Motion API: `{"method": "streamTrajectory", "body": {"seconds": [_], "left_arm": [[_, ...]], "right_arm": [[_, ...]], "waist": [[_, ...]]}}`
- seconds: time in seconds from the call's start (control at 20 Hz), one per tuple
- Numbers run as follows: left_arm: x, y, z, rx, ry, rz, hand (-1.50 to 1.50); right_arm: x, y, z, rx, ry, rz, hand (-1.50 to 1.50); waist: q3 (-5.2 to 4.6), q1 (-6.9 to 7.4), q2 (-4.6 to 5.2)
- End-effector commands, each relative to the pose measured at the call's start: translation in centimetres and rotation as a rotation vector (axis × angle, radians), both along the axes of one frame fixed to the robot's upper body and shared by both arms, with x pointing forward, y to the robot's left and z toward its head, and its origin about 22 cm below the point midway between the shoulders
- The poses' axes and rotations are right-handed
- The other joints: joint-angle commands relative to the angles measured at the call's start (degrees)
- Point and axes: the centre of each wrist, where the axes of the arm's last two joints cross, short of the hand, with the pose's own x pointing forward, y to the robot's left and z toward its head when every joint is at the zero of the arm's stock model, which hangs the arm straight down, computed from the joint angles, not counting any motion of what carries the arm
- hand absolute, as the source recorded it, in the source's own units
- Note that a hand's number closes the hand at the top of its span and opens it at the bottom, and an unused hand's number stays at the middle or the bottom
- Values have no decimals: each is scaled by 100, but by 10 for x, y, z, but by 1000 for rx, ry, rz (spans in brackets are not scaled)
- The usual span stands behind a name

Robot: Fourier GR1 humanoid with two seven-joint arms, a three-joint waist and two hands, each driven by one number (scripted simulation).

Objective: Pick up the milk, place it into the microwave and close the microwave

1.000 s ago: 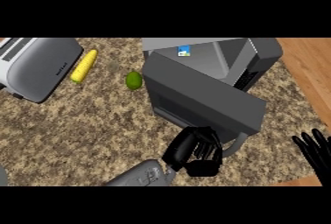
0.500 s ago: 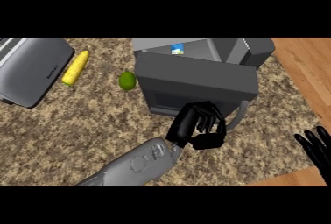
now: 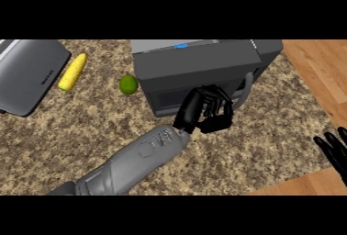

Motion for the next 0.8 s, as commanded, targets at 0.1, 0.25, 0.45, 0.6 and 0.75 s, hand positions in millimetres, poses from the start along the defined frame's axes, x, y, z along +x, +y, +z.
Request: {"method": "streamTrajectory", "body": {"seconds": [0.1, 0.25, 0.45, 0.6, 0.75], "left_arm": [[24, 5, 13, -54, 1, 66, 150], [30, 5, 18, -80, 3, 83, 150], [30, 9, 12, -113, 39, 73, 150], [33, 11, 14, -143, 50, 98, 150], [35, 12, 14, -176, 81, 143, 150]], "right_arm": [[2, 3, 11, -1, -8, 10, -150], [3, -6, 14, -9, -8, -4, -150], [6, -2, 20, 14, -34, 9, -150], [7, -4, 24, 4, -35, 10, -150], [7, -3, 23, 31, -34, 18, -150]], "waist": [[-4, -107, 47], [7, -135, 45], [4, -169, 104], [5, -164, 110], [15, -200, 113]]}}
